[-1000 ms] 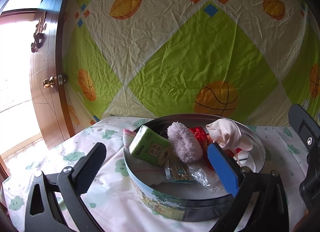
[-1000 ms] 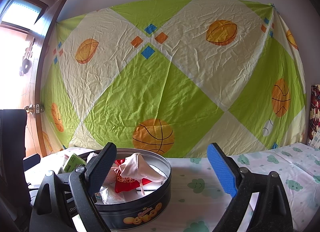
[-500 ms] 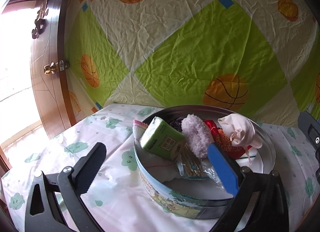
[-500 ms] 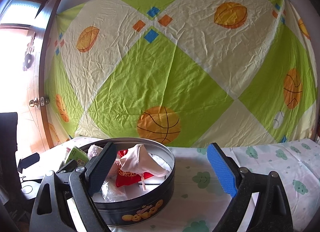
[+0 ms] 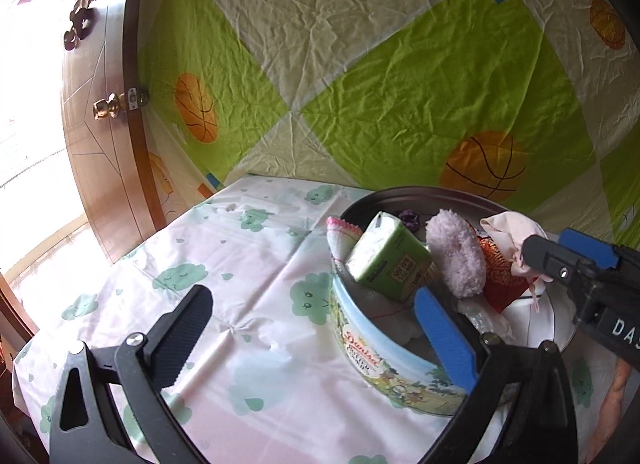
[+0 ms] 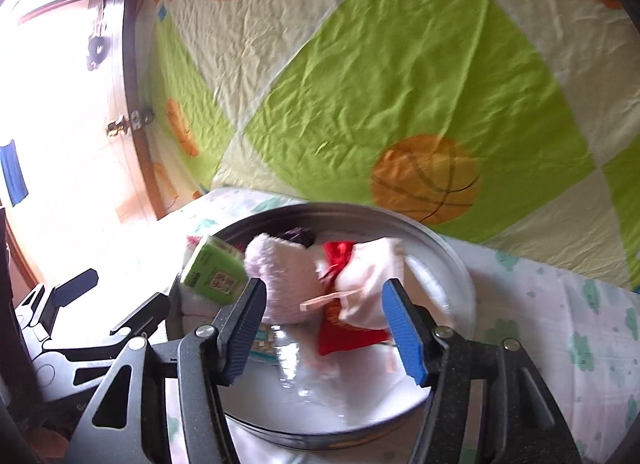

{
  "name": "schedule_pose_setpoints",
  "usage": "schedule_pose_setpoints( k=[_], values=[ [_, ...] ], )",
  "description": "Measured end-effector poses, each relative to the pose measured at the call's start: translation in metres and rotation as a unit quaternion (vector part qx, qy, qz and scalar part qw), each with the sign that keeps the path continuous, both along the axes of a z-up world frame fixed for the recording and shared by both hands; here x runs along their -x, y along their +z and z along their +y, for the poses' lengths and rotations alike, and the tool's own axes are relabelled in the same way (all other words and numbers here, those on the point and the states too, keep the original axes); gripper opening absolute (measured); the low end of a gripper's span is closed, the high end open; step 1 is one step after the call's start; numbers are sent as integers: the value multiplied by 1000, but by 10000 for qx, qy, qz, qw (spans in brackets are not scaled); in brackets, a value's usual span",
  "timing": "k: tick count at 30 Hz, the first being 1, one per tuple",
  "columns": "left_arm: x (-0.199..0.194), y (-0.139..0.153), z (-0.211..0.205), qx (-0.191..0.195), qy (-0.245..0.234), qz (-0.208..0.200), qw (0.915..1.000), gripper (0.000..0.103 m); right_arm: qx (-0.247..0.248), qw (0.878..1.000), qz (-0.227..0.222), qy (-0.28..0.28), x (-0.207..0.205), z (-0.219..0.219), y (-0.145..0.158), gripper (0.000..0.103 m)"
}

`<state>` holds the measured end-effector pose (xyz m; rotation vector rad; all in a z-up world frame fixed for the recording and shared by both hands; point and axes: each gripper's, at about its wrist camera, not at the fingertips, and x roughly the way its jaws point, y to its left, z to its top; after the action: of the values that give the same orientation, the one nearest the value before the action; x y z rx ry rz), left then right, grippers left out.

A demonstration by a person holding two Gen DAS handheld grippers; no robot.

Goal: Organize soft objects
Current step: 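Grasp the pink fluffy pad in the tin with the right tool, then lift and reposition the fluffy pad inside the tin, then open the right tool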

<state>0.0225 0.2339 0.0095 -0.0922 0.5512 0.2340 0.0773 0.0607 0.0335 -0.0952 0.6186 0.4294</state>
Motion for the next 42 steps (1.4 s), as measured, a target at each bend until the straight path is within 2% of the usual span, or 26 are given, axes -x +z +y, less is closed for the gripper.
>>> schedule_pose_setpoints(
  k=[3,5,6,8,11,15,18,21,23,25,27,30,33,35,39,42],
  values=[
    [2,4,13,-98,98,70,9999,102,243,9974,646,194,-25,31,-17,46],
    [4,8,19,-182,127,62,9997,102,555,9908,1196,306,-41,47,-33,28],
    [4,9,22,-202,145,69,9997,102,661,9886,1325,260,-47,51,-39,26],
    [1,12,27,-236,144,59,9996,102,821,9894,1202,33,-54,50,-42,22],
    [-9,14,26,-333,109,47,9994,102,921,9913,880,-320,-64,36,-39,21],
    [-38,12,21,-168,-122,228,9995,102,603,9921,939,-581,-79,5,-34,21],
    [-65,9,10,-67,-354,474,9982,102,297,9932,1046,-405,-78,-11,-30,21],
    [-86,5,-6,-63,-700,681,9952,94,-129,9931,1159,-98,-67,-23,-21,21],
    [-103,-3,-19,-36,-984,934,9907,85,-185,9931,1154,-65,-56,-32,-15,21],
    [-118,-12,-26,115,-1077,1252,9862,86,-217,9937,1103,-39,-45,-41,-10,21],
    [-126,-14,-28,175,-1044,1355,9851,86,-231,9946,1012,-4,-38,-49,-6,21],
    [-127,-10,-30,374,-1057,1446,9831,86,-192,9970,754,-8,-26,-57,7,21],
    [-121,-8,-35,436,-1325,1534,9783,86,-313,9976,624,-27,-23,-68,19,21],
    [-114,-6,-33,558,-1473,1532,9756,76,-335,9980,536,-40,-23,-72,26,21],
    [-101,-3,-28,784,-1631,1453,9727,73,-311,9984,470,-97,-25,-82,30,21],
    [-97,-3,-30,587,-1556,1367,9765,65,-352,9974,630,-56,-38,-70,26,21]
  ],
)
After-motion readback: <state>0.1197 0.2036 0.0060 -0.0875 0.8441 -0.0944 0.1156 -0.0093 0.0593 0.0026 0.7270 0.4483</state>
